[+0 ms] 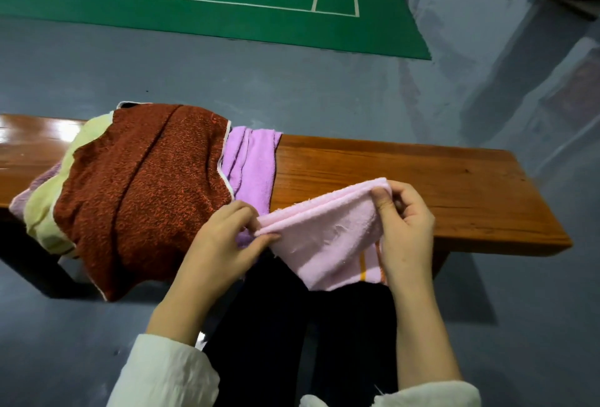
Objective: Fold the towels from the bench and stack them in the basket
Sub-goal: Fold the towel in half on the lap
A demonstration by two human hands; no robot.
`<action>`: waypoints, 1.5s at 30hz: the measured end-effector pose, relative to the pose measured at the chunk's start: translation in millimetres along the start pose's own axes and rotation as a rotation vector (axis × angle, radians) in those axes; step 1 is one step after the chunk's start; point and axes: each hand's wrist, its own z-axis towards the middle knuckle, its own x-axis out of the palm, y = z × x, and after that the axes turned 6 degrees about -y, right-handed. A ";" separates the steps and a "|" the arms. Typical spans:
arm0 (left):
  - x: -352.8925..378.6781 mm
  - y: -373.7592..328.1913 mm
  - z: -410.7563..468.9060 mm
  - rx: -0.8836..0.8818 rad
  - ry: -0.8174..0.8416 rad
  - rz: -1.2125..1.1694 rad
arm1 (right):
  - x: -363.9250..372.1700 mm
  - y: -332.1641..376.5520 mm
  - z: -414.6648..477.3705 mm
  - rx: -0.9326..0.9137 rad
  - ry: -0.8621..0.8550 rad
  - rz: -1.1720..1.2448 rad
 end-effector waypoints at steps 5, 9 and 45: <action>-9.3 -9.5 14.1 -0.148 -0.117 -0.075 | 2.2 2.4 4.9 -0.041 -0.005 -0.024; -16.4 -22.8 42.6 -0.005 -0.080 -0.015 | 5.7 17.1 16.2 -0.120 -0.020 -0.040; -55.6 -85.1 114.4 0.020 -0.290 -0.356 | 16.2 92.1 56.4 -0.221 -0.164 0.073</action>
